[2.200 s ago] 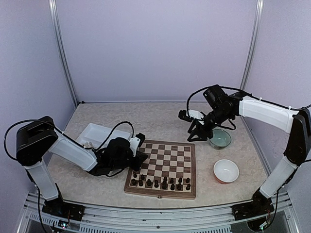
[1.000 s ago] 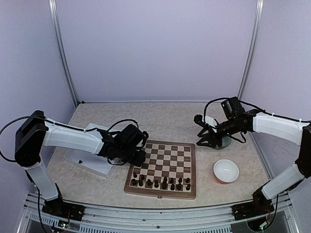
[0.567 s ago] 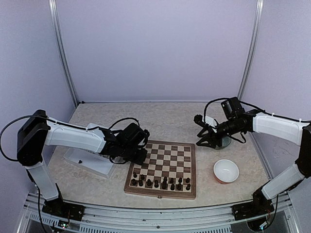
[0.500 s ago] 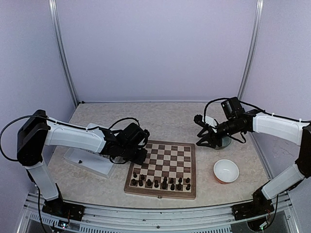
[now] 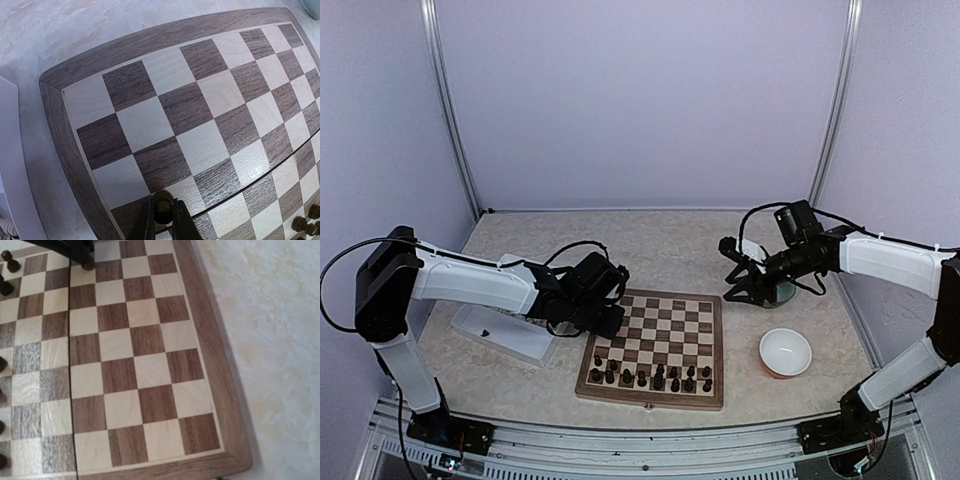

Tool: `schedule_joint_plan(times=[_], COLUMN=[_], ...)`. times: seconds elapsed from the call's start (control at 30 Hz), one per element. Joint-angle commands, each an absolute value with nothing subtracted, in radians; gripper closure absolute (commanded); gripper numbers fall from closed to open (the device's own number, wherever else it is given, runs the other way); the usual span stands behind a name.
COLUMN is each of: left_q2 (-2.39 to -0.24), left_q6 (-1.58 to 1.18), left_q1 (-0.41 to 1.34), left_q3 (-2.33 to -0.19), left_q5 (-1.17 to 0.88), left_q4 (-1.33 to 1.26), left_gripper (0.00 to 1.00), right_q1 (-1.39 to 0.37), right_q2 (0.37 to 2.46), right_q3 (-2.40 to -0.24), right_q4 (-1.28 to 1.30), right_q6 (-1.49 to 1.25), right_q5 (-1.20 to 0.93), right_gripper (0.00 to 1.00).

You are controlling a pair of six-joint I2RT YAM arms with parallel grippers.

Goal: Set up the chess pieces on the board
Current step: Pick up the pawn from the chessboard, then place the pawn at e7.

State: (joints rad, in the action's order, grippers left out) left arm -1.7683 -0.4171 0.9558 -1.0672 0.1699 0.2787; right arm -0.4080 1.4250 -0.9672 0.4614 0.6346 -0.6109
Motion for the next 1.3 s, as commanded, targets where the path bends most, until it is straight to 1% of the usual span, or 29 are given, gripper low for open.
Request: schedule_joint_plan(times=[0.0, 0.2, 0.4, 0.9, 1.27], left_q2=[-1.770, -1.714, -1.692, -1.796, -1.846], left_q6=[-0.406, -0.357, -0.329, -0.301, -0.292], left_q1=[0.970, 1.046, 1.095, 1.128, 1.132], left_q3=[-1.092, -1.120, -1.118, -1.182, -1.203], left_q5=[0.189, 0.137, 0.034, -0.037, -0.048], left_q4=[0.287, 0.334, 0.349, 0.392, 0.419], left_gripper=[0.94, 0.94, 0.94, 0.94, 0.94], right_q1=[-0.397, -0.398, -0.397, -0.397, -0.397], right_q2=[1.434, 1.436, 1.447, 1.442, 1.452], right_q3=[-0.955, -0.953, -0.959, -0.954, -0.953], right_q4=[0.459, 0.459, 0.462, 0.466, 0.471], right_q6=[0.639, 0.641, 0.640, 0.645, 0.652], right_q5=[-0.628, -0.629, -0.629, -0.627, -0.626], right_gripper=[0.53, 0.53, 0.53, 0.53, 0.53])
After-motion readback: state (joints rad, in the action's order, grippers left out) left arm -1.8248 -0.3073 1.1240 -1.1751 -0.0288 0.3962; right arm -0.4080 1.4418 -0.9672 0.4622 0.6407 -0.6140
